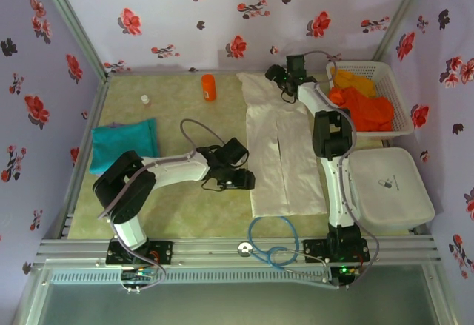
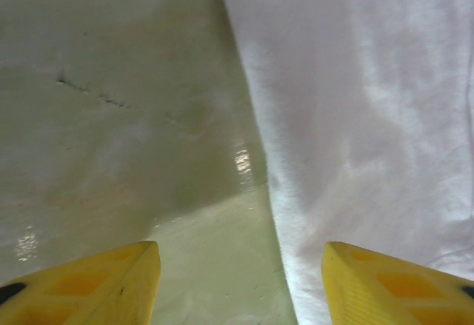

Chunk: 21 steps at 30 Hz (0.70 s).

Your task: Fold and stack the t-shirts

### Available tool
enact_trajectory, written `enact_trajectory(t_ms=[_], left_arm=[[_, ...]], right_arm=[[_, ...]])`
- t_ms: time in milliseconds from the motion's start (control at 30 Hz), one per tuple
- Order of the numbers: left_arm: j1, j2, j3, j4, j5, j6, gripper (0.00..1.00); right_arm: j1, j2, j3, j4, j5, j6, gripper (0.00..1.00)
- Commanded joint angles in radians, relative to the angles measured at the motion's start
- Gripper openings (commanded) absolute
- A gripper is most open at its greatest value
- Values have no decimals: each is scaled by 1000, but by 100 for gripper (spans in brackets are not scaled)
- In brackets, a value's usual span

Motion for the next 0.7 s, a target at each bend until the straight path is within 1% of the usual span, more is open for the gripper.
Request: enact_trajectory(t_ms=[0, 67, 133, 233, 300, 333, 433, 567, 600, 667], left_arm=[[20, -23, 0, 50, 15, -12, 61], [19, 3, 25, 42, 21, -14, 61], [9, 32, 57, 23, 43, -15, 58], [-12, 28, 47, 22, 47, -37, 56], [-23, 12, 22, 24, 53, -58, 55], [-28, 1, 7, 24, 57, -69, 55], [-44, -38, -43, 36, 73, -103, 54], [-69, -83, -109, 78, 120, -153, 54], [-79, -89, -119, 83, 127, -164, 54], [-94, -99, -140, 108, 133, -190, 54]], right_arm=[[19, -145, -17, -40, 33, -129, 89], [38, -193, -32, -120, 100, -189, 99], [65, -261, -94, -152, 192, -255, 99], [95, -356, -190, -215, 294, -295, 99], [100, -438, -273, -270, 342, -263, 99], [96, -483, -329, -294, 343, -236, 99], [94, -622, -512, -346, 314, -165, 85], [94, -809, -762, -431, 271, -101, 77], [94, -858, -826, -447, 252, -100, 76], [94, -960, -952, -499, 255, -82, 74]])
